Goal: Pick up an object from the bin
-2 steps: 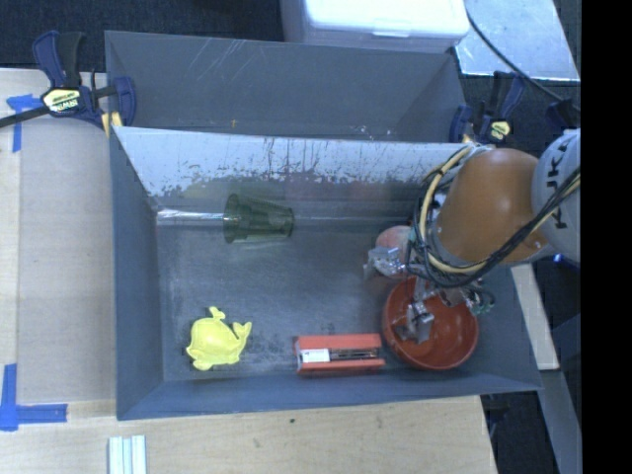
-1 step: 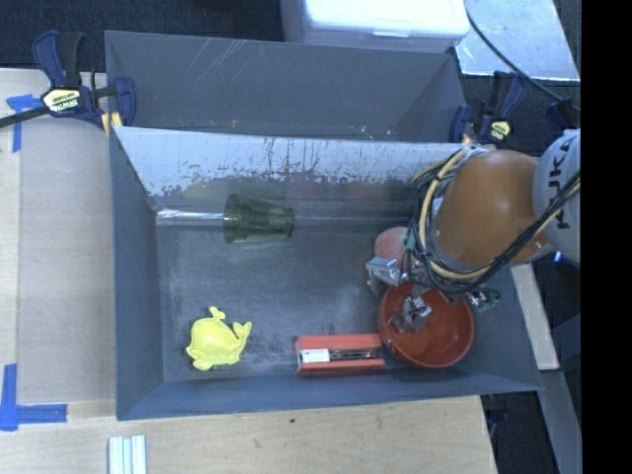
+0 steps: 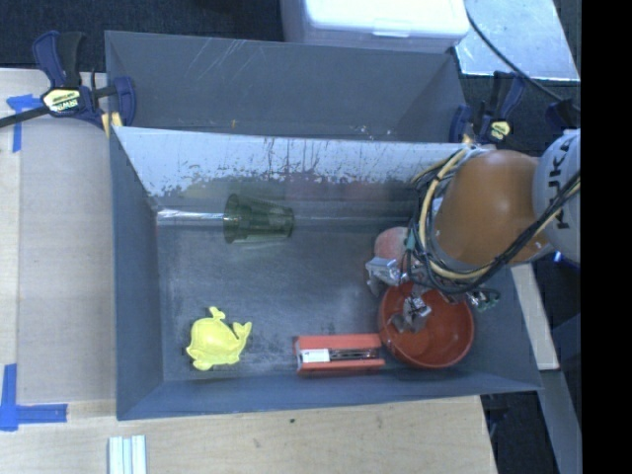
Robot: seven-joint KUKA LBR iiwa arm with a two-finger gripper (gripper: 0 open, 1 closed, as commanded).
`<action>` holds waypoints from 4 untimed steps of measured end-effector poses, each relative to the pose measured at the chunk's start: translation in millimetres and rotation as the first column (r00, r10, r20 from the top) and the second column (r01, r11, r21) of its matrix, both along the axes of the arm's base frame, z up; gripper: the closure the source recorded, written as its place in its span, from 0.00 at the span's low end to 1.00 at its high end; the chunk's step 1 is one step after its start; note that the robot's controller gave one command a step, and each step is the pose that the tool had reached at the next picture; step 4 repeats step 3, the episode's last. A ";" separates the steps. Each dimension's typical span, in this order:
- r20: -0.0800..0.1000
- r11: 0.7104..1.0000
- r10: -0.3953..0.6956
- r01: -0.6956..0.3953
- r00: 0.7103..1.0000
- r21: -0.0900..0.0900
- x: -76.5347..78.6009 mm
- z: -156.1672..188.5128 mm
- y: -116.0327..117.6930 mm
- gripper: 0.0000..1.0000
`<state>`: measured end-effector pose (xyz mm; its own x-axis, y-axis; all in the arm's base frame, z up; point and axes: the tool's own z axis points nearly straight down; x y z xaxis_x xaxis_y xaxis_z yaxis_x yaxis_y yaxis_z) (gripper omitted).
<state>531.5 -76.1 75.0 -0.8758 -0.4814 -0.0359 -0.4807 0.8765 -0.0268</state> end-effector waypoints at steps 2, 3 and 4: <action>-0.003 1.000 0.010 -0.010 1.000 0.000 1.4 132.7 2.6 1.00; 0.011 0.999 0.050 -0.050 0.999 -0.001 7.1 26.0 0.7 1.00; 0.011 0.999 0.050 -0.050 0.999 -0.001 7.1 26.0 0.7 1.00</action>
Offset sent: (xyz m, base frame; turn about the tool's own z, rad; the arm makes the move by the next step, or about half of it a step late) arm -0.0001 0.0030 0.1294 -0.0125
